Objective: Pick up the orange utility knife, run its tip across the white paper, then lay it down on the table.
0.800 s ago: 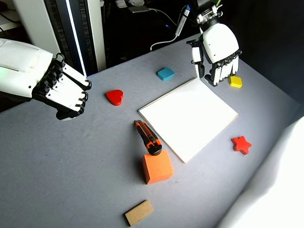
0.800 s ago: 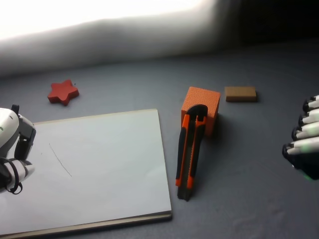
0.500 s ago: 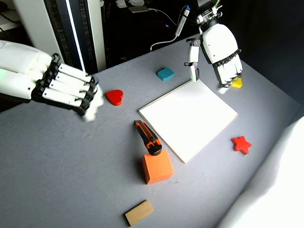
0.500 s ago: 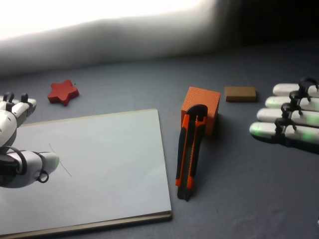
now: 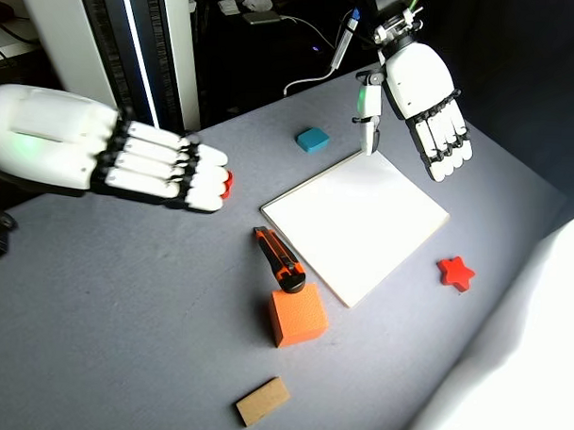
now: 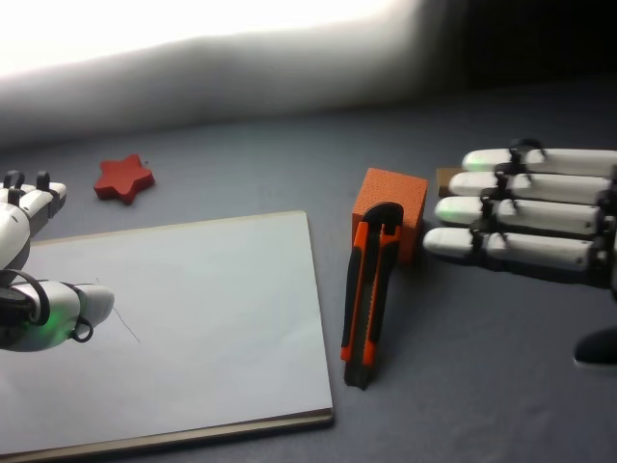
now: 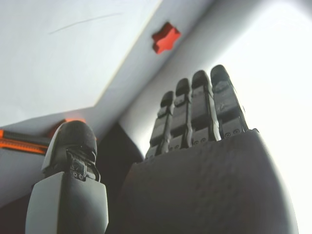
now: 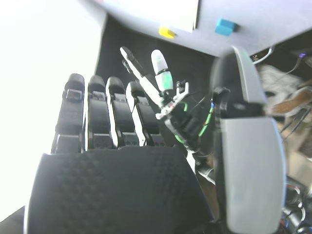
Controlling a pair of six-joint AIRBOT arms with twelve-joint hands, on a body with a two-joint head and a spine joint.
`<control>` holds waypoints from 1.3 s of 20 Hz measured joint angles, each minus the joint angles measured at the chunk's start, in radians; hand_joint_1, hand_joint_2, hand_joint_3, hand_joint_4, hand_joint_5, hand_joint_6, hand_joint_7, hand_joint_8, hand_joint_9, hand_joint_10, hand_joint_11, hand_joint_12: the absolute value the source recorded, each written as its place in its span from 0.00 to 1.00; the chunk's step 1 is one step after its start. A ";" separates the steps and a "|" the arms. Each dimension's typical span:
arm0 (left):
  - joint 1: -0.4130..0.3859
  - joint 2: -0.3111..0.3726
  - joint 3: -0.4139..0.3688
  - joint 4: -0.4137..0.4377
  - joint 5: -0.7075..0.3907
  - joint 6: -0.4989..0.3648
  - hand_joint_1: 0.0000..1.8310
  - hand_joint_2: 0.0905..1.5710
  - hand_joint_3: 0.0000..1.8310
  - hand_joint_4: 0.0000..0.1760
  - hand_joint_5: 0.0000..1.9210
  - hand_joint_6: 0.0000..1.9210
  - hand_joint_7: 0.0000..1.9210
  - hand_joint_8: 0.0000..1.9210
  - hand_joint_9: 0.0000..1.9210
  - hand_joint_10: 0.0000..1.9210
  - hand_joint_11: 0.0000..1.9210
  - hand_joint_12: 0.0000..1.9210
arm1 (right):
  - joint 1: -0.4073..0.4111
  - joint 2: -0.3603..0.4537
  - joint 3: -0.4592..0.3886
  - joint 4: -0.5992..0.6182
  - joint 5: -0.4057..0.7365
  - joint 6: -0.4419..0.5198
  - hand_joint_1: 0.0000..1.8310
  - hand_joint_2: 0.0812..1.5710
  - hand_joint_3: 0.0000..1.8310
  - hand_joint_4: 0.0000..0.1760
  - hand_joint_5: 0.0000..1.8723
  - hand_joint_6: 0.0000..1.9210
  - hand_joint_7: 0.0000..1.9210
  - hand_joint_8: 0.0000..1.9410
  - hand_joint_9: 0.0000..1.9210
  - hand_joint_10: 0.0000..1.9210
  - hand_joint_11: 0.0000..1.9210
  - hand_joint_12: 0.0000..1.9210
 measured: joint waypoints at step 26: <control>0.013 0.000 -0.014 -0.017 0.075 -0.023 0.13 0.77 0.00 0.00 0.01 0.00 0.06 0.00 0.06 0.00 0.00 0.11 | 0.262 -0.531 0.259 -0.459 -0.575 0.152 0.63 0.68 0.01 0.00 0.00 0.00 0.00 0.00 0.00 0.00 0.00 0.00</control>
